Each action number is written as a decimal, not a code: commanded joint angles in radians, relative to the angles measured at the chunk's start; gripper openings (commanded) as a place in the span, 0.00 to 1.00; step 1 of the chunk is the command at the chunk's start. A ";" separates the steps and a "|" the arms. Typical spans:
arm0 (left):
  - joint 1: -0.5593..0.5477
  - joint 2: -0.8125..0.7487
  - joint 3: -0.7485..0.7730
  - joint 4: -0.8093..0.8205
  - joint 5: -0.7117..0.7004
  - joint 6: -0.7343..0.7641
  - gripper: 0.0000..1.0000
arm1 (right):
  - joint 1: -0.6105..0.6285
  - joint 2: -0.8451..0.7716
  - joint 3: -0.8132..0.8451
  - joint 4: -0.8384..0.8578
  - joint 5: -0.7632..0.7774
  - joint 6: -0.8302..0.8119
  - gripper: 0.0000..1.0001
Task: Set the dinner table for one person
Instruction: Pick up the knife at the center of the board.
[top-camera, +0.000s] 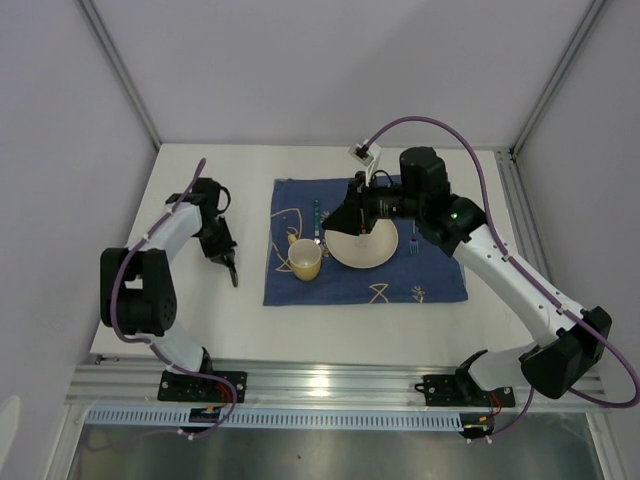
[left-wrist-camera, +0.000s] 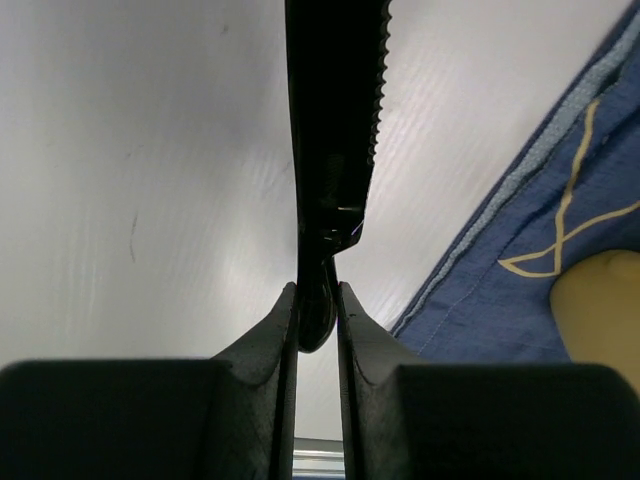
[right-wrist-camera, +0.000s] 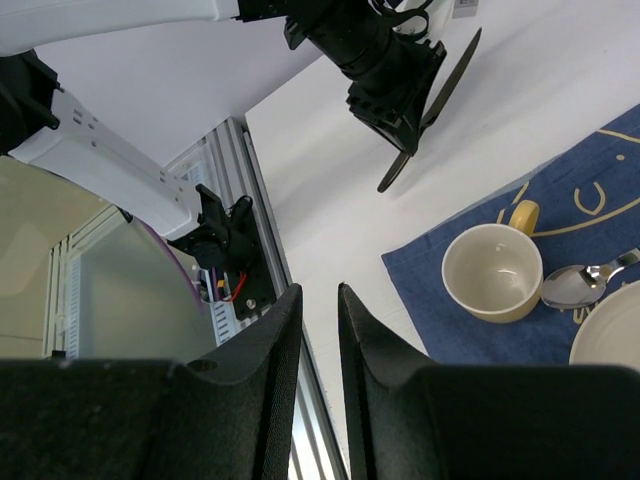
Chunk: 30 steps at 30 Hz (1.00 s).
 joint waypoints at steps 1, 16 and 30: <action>-0.033 -0.012 0.029 0.053 0.070 0.020 0.01 | 0.005 -0.008 0.021 0.021 -0.003 -0.007 0.24; -0.169 0.082 0.252 0.049 0.154 0.065 0.01 | 0.007 -0.011 0.014 0.001 0.023 -0.012 0.24; -0.207 0.218 0.535 -0.016 0.312 0.181 0.00 | 0.007 -0.019 0.000 -0.017 0.047 -0.022 0.24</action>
